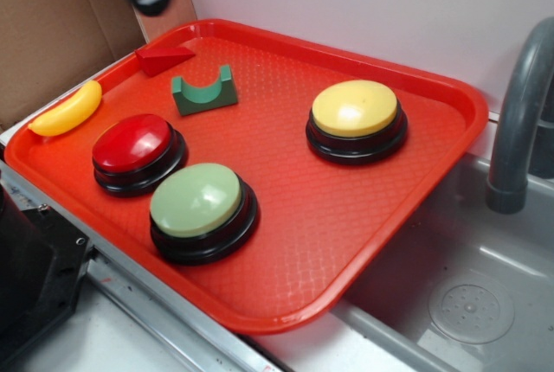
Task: Push the yellow button.
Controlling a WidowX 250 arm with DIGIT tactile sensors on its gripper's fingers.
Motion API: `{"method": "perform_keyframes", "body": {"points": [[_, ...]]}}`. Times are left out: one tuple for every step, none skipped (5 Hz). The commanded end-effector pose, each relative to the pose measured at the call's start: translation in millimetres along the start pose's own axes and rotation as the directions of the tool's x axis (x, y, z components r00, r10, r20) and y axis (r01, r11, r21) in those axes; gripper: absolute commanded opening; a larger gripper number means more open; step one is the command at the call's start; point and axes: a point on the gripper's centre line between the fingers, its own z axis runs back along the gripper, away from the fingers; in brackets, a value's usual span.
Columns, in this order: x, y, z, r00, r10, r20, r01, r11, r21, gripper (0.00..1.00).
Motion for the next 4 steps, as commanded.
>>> {"method": "perform_keyframes", "body": {"points": [[57, -28, -53, 0.986, -0.156, 0.052, 0.158, 0.987, -0.026, 1.00], [69, -17, -75, 0.993, -0.110, 0.043, 0.113, 0.990, -0.080, 1.00], [85, 0, -99, 0.999, 0.006, 0.047, 0.000, 0.991, -0.136, 1.00], [98, -1, -107, 0.999, 0.039, 0.019, -0.036, 0.988, -0.149, 1.00]]}}
